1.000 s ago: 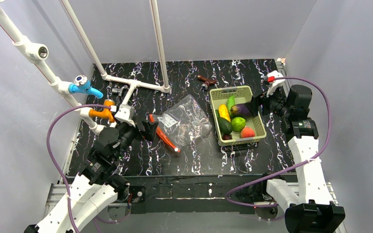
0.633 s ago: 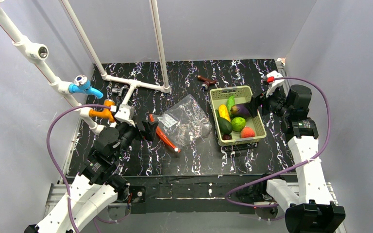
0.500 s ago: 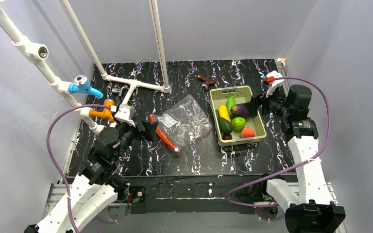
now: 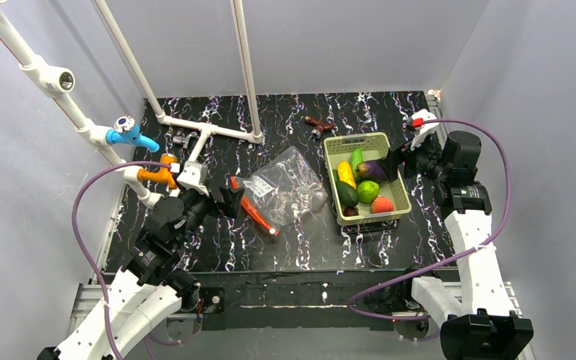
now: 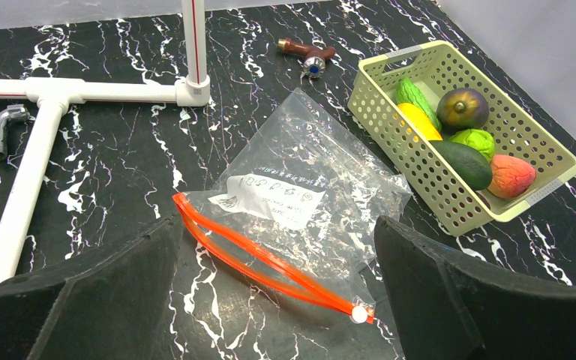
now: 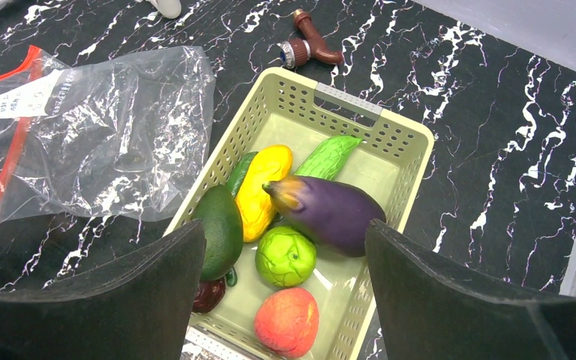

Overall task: Open the zip-top bag and remove the fake food
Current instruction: Reset both arms

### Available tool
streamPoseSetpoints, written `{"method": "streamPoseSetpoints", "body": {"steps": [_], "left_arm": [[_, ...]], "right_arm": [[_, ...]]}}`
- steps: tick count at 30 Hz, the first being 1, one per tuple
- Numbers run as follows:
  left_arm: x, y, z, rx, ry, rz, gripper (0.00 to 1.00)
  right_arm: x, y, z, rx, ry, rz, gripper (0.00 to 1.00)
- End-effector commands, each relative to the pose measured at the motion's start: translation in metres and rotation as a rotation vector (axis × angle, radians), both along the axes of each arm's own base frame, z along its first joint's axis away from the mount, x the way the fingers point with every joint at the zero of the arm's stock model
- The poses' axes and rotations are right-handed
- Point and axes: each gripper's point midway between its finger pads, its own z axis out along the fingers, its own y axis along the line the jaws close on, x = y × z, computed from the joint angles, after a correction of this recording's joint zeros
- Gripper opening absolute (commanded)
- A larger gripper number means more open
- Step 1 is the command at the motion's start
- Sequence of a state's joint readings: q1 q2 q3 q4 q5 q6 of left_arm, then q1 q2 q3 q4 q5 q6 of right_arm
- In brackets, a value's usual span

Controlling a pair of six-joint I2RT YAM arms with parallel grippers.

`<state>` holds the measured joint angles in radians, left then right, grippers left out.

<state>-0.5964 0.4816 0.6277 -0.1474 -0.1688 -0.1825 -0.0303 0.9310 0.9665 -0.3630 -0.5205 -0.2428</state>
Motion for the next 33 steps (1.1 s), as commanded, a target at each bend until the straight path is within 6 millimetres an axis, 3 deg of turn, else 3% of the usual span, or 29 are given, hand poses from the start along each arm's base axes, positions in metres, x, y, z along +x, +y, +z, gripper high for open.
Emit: {"method": "streamPoseSetpoints", "body": {"steps": [1,15,20,22,29,33], "left_arm": [[0.002,0.003,-0.007,0.024,0.011,0.015,1.00],[0.002,-0.001,-0.010,0.008,0.026,0.003,1.00],[-0.020,-0.064,-0.016,-0.154,0.117,-0.312,1.00],[-0.020,-0.074,-0.015,-0.174,0.129,-0.351,1.00],[-0.007,-0.042,-0.015,-0.084,0.103,-0.182,1.00],[-0.009,-0.037,-0.012,-0.098,0.104,-0.158,1.00]], "right_arm": [[0.003,0.002,0.012,0.000,-0.052,0.015,0.84],[0.004,0.001,0.011,-0.004,-0.051,0.005,0.84],[0.005,0.001,0.008,-0.004,-0.050,0.005,0.84],[0.004,0.001,0.007,-0.004,-0.049,0.006,0.84],[0.002,0.001,0.009,-0.004,-0.055,0.005,0.84],[0.002,0.001,0.006,-0.004,-0.053,0.005,0.84]]}}
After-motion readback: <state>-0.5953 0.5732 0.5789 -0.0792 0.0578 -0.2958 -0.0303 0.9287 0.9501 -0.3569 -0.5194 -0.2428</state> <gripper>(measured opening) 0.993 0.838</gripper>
